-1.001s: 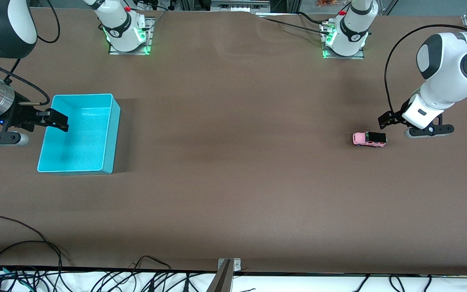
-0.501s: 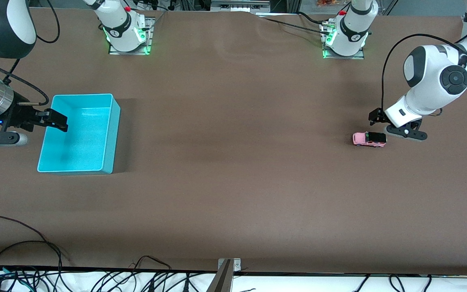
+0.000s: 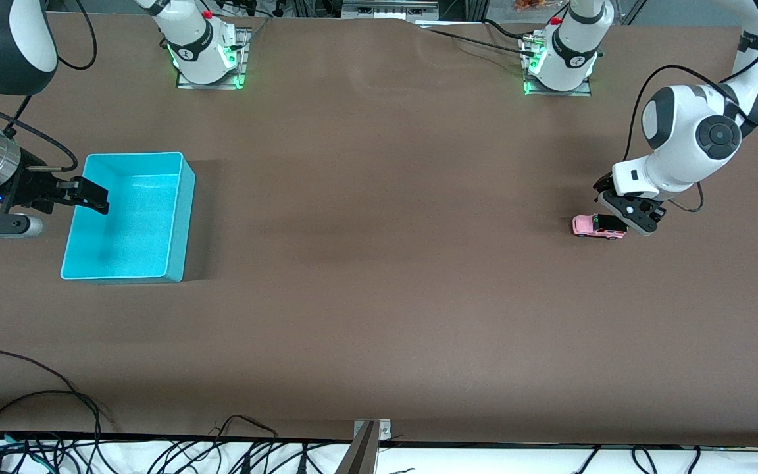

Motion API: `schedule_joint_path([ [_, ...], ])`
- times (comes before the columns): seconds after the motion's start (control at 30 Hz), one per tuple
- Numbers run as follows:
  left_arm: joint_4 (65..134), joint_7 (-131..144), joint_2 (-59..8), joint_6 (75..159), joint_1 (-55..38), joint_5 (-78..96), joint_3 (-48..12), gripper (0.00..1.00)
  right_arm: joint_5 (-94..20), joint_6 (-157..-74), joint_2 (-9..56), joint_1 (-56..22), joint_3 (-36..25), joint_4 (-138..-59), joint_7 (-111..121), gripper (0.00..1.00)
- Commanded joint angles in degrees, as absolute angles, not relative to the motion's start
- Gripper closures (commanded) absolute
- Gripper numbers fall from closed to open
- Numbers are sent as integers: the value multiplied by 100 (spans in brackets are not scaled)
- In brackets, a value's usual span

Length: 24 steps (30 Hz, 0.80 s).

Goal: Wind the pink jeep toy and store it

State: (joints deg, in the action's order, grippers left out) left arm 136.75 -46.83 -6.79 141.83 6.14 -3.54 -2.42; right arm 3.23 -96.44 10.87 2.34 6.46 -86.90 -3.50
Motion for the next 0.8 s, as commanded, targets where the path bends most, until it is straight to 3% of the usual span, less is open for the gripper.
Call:
schedule_joint_path([
  [0.0,13728,-5412,-756,14335,677,-545,-255,0,334,-9589,1099,272,677,-8596,-360,0],
  [0.77,13685,-8226,-1345,15126,686,-1011,-167,0,334,-9589,1107,281,668,-8596,-360,0],
])
